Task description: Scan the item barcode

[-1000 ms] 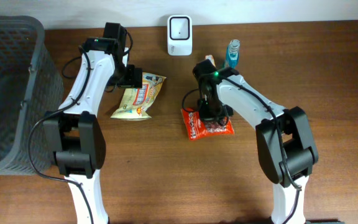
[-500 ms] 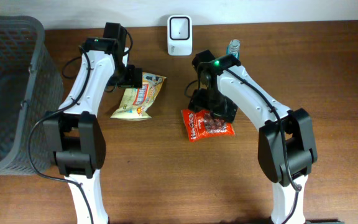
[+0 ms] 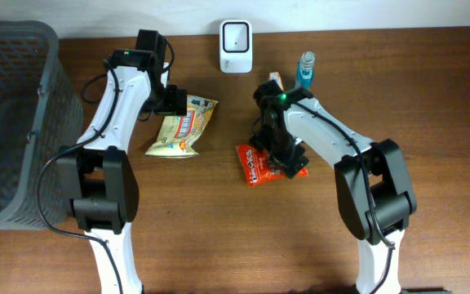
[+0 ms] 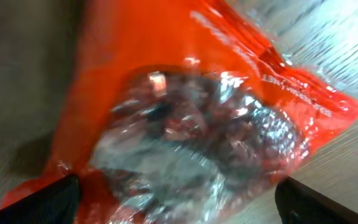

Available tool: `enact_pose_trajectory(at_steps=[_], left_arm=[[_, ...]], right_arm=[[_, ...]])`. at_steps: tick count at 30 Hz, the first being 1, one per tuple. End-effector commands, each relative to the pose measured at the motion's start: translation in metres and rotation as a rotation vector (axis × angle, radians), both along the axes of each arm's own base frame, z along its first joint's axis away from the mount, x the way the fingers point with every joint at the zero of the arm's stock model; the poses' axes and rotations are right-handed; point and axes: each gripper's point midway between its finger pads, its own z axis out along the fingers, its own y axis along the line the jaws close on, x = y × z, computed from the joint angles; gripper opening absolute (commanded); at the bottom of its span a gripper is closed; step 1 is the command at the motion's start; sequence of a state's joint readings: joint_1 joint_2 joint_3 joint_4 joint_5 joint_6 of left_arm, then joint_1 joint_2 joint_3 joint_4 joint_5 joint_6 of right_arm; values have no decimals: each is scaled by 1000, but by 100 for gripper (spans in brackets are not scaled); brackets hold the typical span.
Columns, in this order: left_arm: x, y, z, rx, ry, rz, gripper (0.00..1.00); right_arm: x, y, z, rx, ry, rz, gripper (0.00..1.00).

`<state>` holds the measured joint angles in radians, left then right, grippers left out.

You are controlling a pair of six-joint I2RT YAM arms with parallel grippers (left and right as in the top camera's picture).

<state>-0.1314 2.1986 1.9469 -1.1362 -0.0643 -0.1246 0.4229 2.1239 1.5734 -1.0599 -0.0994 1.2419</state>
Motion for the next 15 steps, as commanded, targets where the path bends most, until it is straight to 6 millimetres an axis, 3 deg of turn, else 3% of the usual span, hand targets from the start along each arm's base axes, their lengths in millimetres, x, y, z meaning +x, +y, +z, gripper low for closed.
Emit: enact_pose_trajectory(at_steps=[1,3,6,10,13,15], left_arm=[[4,3,3,8,-11,0,99],[4,3,3,8,-11,0,99],[4,3,3,8,-11,0,99],[4,3,3,8,-11,0,99],[4,3,3,8,-11,0,99],[4,3,3,8,-11,0,99]], right_arm=[[-9,2,-14,12,28,-30,100],[-5,2,-16,15,13,-29,93],[2,6,-16,30,-18,-19,66],[14,11,-16,57,-77,59,59],[23,15,-15,74,-120,128,48],[31,19,-12,85,-156,199,35]])
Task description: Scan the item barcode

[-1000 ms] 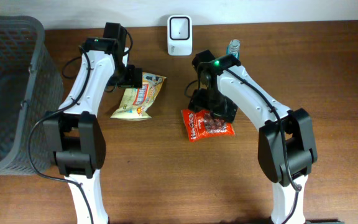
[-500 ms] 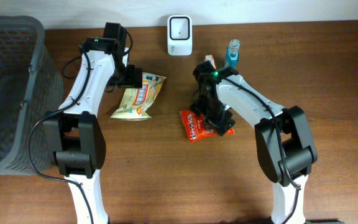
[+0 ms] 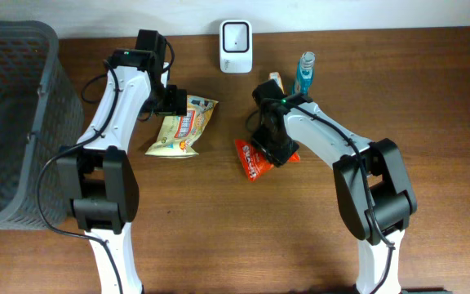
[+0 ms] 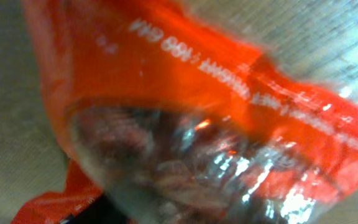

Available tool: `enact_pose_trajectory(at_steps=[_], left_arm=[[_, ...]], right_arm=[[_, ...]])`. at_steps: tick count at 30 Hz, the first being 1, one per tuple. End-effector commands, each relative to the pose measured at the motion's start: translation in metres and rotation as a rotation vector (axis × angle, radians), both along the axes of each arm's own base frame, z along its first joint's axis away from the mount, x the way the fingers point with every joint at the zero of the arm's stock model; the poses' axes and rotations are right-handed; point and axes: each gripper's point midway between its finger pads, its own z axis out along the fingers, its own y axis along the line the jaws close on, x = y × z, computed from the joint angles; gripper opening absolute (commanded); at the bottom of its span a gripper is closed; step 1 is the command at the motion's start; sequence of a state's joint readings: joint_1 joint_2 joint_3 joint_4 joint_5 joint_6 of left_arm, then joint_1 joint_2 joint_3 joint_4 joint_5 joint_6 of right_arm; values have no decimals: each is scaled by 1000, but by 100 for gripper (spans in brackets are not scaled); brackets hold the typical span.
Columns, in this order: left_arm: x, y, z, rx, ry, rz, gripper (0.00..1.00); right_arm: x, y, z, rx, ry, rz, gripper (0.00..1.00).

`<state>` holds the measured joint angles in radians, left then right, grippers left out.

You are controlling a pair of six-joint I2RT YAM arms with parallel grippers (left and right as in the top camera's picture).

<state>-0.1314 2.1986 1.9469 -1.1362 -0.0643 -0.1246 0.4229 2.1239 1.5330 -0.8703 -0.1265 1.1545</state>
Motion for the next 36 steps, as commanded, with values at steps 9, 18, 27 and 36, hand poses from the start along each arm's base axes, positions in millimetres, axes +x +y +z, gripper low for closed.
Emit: enact_pose_trajectory(at_steps=[9,18,27,36], left_arm=[[4,3,3,8,-11,0,99],[4,3,3,8,-11,0,99],[4,3,3,8,-11,0,99],[4,3,3,8,-11,0,99]], right_arm=[[38,16,30,6,-185,334,10],[109,44,102,34,-514,442,4],[188,52,175,90,-937,374,4],[239,36,196,160,-1067,166,4]])
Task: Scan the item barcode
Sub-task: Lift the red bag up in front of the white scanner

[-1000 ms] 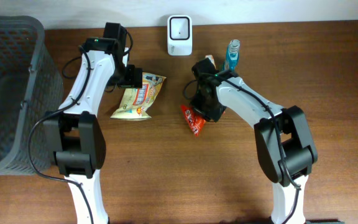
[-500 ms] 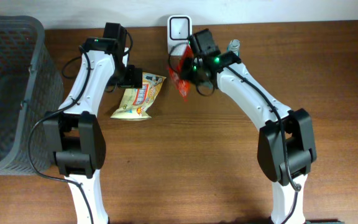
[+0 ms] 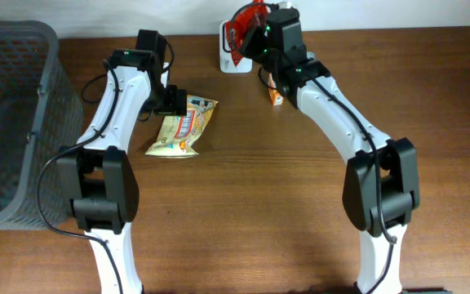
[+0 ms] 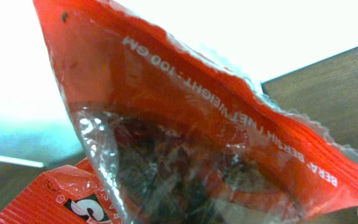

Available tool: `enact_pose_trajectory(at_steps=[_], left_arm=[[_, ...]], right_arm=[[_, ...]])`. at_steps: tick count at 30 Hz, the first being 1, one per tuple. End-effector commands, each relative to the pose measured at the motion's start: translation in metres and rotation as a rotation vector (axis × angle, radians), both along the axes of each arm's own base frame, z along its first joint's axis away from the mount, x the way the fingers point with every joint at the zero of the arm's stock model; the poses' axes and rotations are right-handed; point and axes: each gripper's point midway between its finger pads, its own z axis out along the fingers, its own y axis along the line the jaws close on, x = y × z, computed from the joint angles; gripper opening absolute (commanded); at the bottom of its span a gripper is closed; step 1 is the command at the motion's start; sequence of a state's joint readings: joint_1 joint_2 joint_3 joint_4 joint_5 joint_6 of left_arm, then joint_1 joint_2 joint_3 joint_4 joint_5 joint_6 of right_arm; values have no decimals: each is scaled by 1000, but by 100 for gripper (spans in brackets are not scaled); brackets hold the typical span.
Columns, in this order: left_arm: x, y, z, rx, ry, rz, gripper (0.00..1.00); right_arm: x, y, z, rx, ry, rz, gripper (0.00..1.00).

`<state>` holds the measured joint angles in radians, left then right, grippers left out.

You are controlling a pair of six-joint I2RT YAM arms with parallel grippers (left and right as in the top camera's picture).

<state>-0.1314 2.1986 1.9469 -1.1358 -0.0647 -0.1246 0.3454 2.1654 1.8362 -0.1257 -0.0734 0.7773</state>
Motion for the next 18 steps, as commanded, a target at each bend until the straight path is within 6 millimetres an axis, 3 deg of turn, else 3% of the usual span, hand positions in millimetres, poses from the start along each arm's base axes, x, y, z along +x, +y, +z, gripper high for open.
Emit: enact_pose_trajectory(at_steps=[1,7,14,18], left_arm=[[4,3,3,7,-10,0,99],[4,3,3,7,-10,0,99],[4,3,3,7,-10,0,99],[4,3,3,7,-10,0,99]], right_arm=[[21,3,0,44,8,-31,4],[37,12,-20,25,68,-12,4],[32,27,-31,24,86,19,4],[33,18,-36,-28,89,-37,4]])
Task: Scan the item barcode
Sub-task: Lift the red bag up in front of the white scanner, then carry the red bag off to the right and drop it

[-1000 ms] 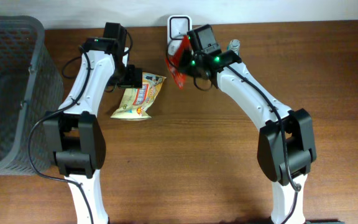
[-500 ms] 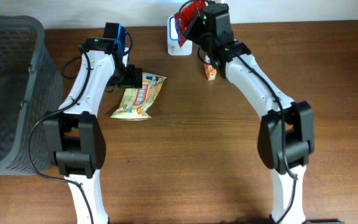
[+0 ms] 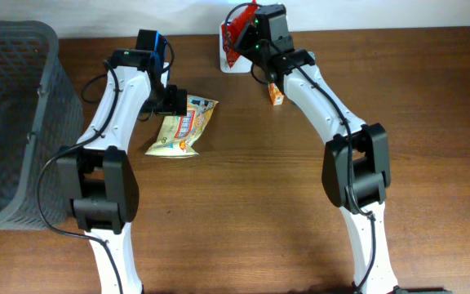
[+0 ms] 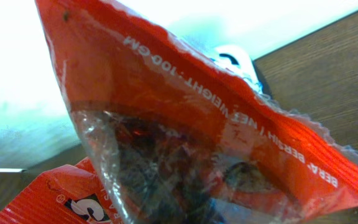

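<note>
A red snack packet (image 3: 238, 31) with a clear window hangs in the air at the back of the table, with my right gripper (image 3: 250, 34) shut on it. It is held just above the white barcode scanner (image 3: 228, 60). In the right wrist view the packet (image 4: 185, 124) fills the frame and hides my fingers, and a bit of the scanner's white top (image 4: 234, 58) peeks out behind it. My left gripper (image 3: 172, 100) rests at the top corner of a yellow snack bag (image 3: 183, 128) lying flat; its jaws are not readable.
A small orange box (image 3: 276, 95) stands right of the scanner, under my right arm. A grey mesh basket (image 3: 15, 122) occupies the left side of the table. The wall edge runs just behind the scanner.
My right gripper and the red packet have shifted slightly left, closer over the scanner. The scanner's white top now shows behind the packet in the wrist view. The left arm is unchanged.
The red packet first lay on the table mid-right with my right gripper down on it. Then it sat gripped and slightly shifted. Later it was held high at the back near the scanner, and now it is over the scanner. The left arm stayed at the yellow bag.
</note>
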Available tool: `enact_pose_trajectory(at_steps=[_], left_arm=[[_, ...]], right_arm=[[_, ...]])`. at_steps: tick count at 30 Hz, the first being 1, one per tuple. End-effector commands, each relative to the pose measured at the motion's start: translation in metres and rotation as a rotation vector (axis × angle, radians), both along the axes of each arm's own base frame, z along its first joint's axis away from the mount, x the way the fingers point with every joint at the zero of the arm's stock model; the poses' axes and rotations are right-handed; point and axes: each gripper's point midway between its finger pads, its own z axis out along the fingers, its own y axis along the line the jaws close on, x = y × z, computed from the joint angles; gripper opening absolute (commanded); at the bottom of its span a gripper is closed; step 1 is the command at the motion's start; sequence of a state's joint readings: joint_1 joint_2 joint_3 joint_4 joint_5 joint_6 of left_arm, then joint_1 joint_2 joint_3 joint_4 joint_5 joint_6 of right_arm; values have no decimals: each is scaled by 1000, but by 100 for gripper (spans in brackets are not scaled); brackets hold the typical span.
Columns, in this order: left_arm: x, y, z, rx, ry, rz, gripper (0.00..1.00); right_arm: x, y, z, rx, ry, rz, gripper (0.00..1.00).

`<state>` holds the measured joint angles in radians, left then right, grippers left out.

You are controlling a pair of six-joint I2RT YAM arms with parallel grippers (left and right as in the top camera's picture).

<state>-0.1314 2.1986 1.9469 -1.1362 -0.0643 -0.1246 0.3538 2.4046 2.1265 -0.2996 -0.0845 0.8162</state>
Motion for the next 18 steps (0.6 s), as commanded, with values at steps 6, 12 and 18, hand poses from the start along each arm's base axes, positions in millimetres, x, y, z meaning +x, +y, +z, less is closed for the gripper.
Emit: enact_pose_trajectory(at_steps=[6,12,18], left_arm=[[4,3,3,8,-11,0,99],[4,3,3,8,-11,0,99],[4,3,3,8,-11,0,99]], right_arm=[[7,-7,19,-121,-84,-13,4],[16,-20,63,-206,-173,-10,4],[14,-60,147,-309,-253,-95,4]])
